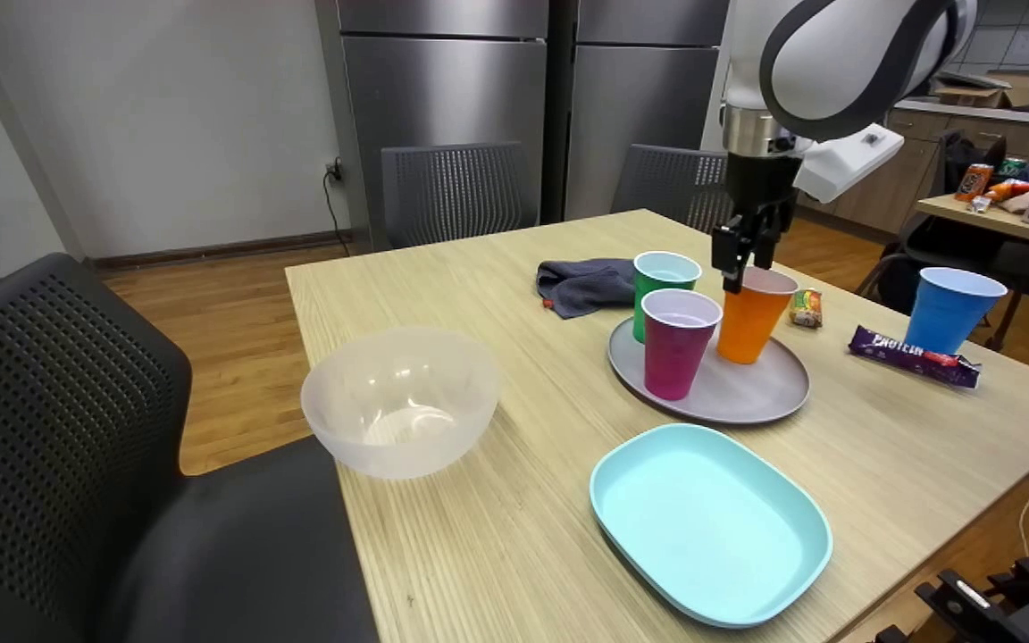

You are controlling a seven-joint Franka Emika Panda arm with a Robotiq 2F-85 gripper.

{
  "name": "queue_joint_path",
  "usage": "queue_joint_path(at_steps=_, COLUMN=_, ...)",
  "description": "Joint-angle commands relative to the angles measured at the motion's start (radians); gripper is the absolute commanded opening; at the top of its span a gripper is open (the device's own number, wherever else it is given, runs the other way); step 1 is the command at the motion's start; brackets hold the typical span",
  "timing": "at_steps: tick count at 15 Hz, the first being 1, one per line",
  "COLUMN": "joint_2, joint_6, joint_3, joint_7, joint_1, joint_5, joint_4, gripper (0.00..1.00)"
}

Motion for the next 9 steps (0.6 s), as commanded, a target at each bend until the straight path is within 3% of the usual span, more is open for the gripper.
queue_joint_path(at_steps=1, joint_2=-0.057, joint_6=-0.038, joint_3=0.013, joint_7=-0.032, joint_1=-0.009, joint_5=0.020, joint_4=-0.007, gripper=1.00)
queue_joint_path(at_steps=9, joint_2=-0.143, joint_6=-0.060, joint_3=0.020, joint_7=-0.093, joint_1=-0.035, joint_5=0.078, joint_4=-0.012, gripper=1.00)
